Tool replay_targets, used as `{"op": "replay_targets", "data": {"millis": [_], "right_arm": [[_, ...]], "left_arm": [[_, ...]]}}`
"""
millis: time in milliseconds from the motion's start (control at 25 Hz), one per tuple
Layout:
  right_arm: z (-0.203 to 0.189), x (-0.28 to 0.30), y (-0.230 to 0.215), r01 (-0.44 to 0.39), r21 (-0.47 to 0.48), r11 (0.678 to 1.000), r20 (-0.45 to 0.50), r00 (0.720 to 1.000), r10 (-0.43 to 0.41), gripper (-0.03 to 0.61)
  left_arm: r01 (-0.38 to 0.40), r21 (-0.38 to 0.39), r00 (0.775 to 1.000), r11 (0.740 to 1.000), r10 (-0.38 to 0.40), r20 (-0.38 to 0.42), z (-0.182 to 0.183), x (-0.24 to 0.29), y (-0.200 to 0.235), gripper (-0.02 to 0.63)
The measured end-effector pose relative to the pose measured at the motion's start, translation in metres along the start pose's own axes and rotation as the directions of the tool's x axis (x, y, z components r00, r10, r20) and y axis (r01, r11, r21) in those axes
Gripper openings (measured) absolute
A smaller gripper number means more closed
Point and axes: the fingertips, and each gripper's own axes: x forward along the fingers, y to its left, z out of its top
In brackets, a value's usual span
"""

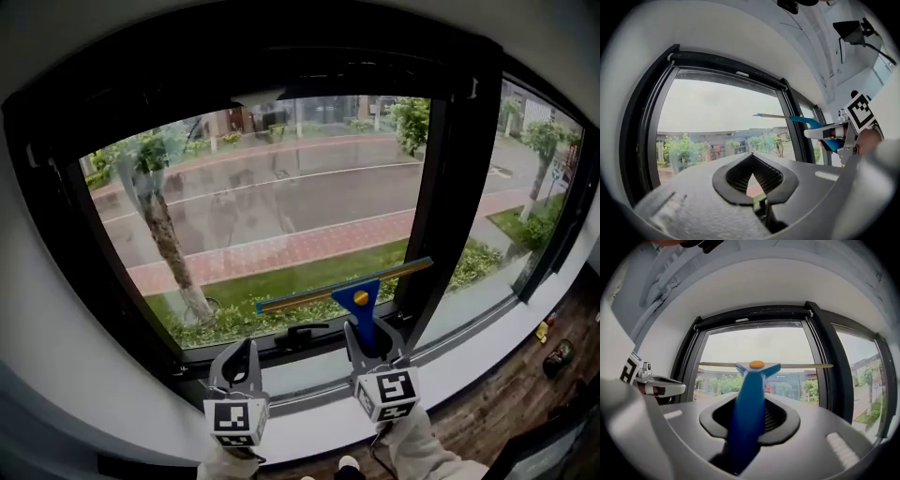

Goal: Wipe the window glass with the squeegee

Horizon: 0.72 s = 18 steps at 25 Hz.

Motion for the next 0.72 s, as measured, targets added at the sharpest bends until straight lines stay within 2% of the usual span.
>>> {"op": "replay_targets", "data": {"millis": [200,400,560,720], "right_arm": [[0.067,0.062,-0.042,0.014,-0.03,0.999,0.091,0.996,-0.011,0.121],[0.132,0.114,-0.078,-0.012,-0.012,1.0,0.156,0.988,0.014,0.121],[0.176,0.153,-0.1,-0.015,-0.015,1.0,0.174,0.985,0.017,0.121],[0.214,0.175,-0.126,0.02,0.0,1.0,0.192,0.981,-0.019,0.121]], "left_arm": [[-0.009,0.089,0.994,0.996,-0.001,0.112,0.074,0.064,0.003,-0.002],[0.013,0.128,0.981,0.992,-0.037,0.189,0.147,0.116,-0.012,-0.002],[0.049,0.152,0.976,0.987,-0.079,0.203,0.186,0.155,-0.023,-0.001],[0.04,0.178,0.969,0.983,-0.081,0.232,0.22,0.177,-0.025,-0.001]]}}
